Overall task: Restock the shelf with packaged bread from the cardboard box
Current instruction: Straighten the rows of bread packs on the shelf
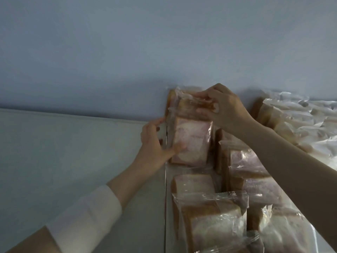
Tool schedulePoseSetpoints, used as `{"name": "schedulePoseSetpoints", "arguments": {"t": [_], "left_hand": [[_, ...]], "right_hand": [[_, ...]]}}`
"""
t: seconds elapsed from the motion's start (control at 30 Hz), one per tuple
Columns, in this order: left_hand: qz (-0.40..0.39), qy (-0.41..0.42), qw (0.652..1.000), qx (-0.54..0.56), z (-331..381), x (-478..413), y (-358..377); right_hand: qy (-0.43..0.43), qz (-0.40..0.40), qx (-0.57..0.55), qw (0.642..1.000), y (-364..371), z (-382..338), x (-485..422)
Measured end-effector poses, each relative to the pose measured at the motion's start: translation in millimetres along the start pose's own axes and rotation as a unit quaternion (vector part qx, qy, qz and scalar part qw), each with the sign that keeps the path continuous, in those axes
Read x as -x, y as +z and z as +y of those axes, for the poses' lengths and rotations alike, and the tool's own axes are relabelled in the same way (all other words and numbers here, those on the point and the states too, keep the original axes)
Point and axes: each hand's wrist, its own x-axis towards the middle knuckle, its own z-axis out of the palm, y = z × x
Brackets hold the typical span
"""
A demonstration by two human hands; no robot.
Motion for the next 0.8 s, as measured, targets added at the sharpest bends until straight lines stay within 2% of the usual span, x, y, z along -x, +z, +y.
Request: {"name": "schedulePoseSetpoints", "arguments": {"t": [0.07,0.17,0.3,0.43,0.53,0.63,0.7,0.8], "left_hand": [[0.008,0.002,1.000,-0.012,-2,6,3],[0.016,0.029,0.999,0.037,6,2,10],[0.073,0.060,0.991,0.095,17,-9,16],[0.093,0.062,0.993,0.048,19,-16,28],[0.105,0.040,0.994,-0.008,17,-13,27],[0.143,0.014,0.990,-0.009,12,7,14],[0.106,-0.009,0.994,-0.016,6,27,5],[-0.019,-0.052,0.998,-0.039,1,50,-1]], "right_hand": [[0.007,-0.013,-0.006,1.000,-3,-3,-1],[0.013,-0.028,-0.007,1.000,-6,-6,1],[0.039,-0.024,-0.041,0.998,-11,-9,0],[0.021,-0.047,0.027,0.998,-11,-9,2],[0.027,-0.030,0.036,0.998,-9,-11,2],[0.032,-0.019,0.035,0.999,-5,-13,3],[0.035,-0.020,0.031,0.999,-4,-13,3],[0.043,-0.024,0.030,0.998,-3,-15,3]]}}
